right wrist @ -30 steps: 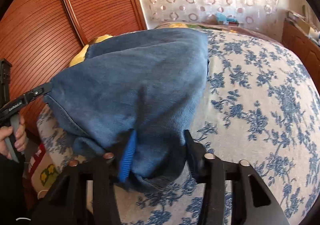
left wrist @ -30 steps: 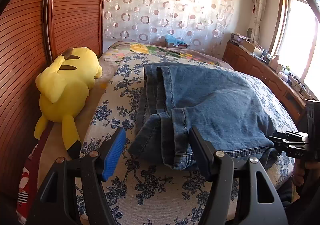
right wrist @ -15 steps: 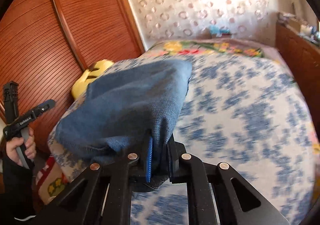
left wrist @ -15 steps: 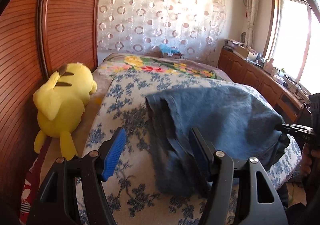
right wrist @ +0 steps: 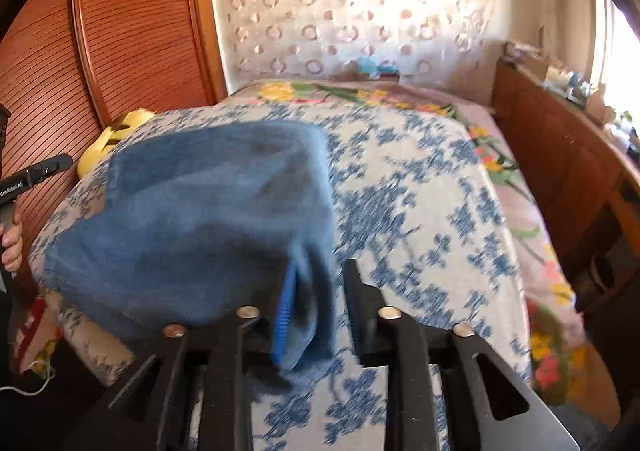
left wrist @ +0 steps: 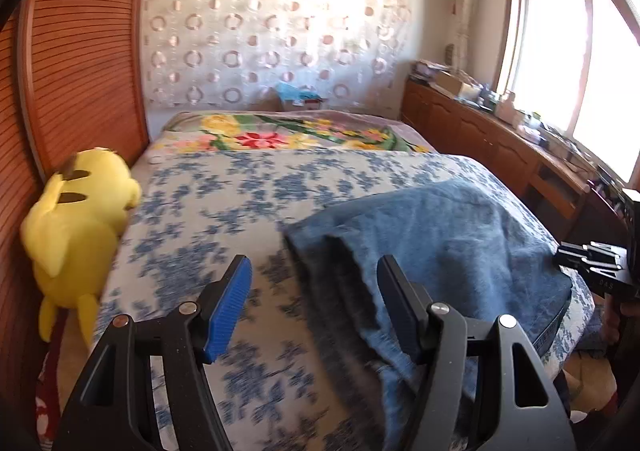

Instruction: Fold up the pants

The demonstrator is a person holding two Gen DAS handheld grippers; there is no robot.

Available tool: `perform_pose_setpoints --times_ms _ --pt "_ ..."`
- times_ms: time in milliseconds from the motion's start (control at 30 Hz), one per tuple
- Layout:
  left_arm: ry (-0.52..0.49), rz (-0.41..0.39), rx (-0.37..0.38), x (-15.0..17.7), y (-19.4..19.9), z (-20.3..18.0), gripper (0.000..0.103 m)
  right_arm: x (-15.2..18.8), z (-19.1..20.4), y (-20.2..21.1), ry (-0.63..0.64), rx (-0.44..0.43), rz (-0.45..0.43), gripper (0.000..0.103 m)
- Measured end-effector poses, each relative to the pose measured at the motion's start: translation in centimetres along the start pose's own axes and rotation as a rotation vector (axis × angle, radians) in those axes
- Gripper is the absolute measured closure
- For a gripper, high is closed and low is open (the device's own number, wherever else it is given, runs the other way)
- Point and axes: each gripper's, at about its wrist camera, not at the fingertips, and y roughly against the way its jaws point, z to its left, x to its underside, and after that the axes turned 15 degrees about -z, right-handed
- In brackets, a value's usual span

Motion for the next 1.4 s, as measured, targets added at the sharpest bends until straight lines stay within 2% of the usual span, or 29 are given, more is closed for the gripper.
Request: perform_pose_setpoints --times_ms 33,67,267,367,533,600,633,667,733,800,833,1033,1133,1200,1233,1300,1367,1400 --pt "-0.004 0.005 0.011 0.0 -0.4 -0.4 0.037 -0.2 0.3 -0.1 0.000 -0.006 -0.011 0.057" --pt "-0.010 0.011 0.021 0.0 -1.0 -0.8 0.038 -0.6 0.5 -0.7 0.002 -0.020 -0.016 0.055" --pt "-0.053 0.081 0.056 0.3 -4.5 -2.2 0.056 0.0 1.1 -3.4 -0.022 -0.076 -0.037 0.054" --pt "-0.061 0.126 0.077 0.7 -6.2 -2.4 0.060 0.2 1.4 -4.9 0.001 -0.075 -0.037 0.054" --pt "-0.070 0.182 0.078 1.4 -8.0 -2.4 0.060 0.8 1.3 -6.6 0.012 -0.087 -0.007 0.054" --pt "-0.080 0.172 0.071 1.4 -8.0 -2.4 0.069 0.7 1.2 -6.8 0.001 -0.092 -0.010 0.054" --pt "-0.088 0.162 0.062 1.2 -7.9 -2.5 0.084 0.7 1.2 -7.0 -0.003 -0.092 -0.006 0.054" --pt "-0.090 0.145 0.055 1.0 -7.6 -2.5 0.090 0.7 1.2 -7.1 -0.003 -0.092 0.000 0.054" --pt "-0.093 0.109 0.050 0.3 -6.9 -2.5 0.094 0.7 1.2 -7.2 -0.005 -0.098 0.008 0.054" --pt "-0.118 0.114 0.001 -0.3 -6.9 -2.6 0.097 0.6 1.0 -7.4 -0.020 -0.108 0.011 0.054" --pt "-0.121 0.112 0.007 -0.7 -6.9 -2.7 0.097 0.6 1.1 -7.7 -0.023 -0.110 0.015 0.054" --pt "-0.115 0.088 -0.009 -2.7 -7.4 -1.6 0.097 0.7 1.4 -7.6 -0.020 -0.111 0.004 0.054" --pt "-0.103 0.107 0.006 -2.4 -7.8 -1.3 0.097 0.8 1.4 -7.6 -0.023 -0.108 0.008 0.054" --pt "-0.106 0.117 0.004 -2.0 -8.0 -1.4 0.093 0.8 1.4 -7.6 -0.024 -0.106 0.008 0.054" --pt "-0.105 0.117 0.002 -1.8 -7.8 -1.4 0.090 0.8 1.5 -7.5 -0.023 -0.105 0.008 0.054" --pt "-0.108 0.112 -0.018 -1.5 -7.3 -1.4 0.076 0.8 1.6 -7.4 -0.021 -0.101 0.007 0.054" --pt "-0.119 0.095 -0.038 -1.3 -6.6 -1.4 0.051 0.8 1.7 -7.3 -0.020 -0.099 0.007 0.054" --pt "-0.116 0.086 -0.033 -1.3 -6.3 -1.4 0.047 0.7 1.7 -7.3 -0.020 -0.098 0.008 0.054"
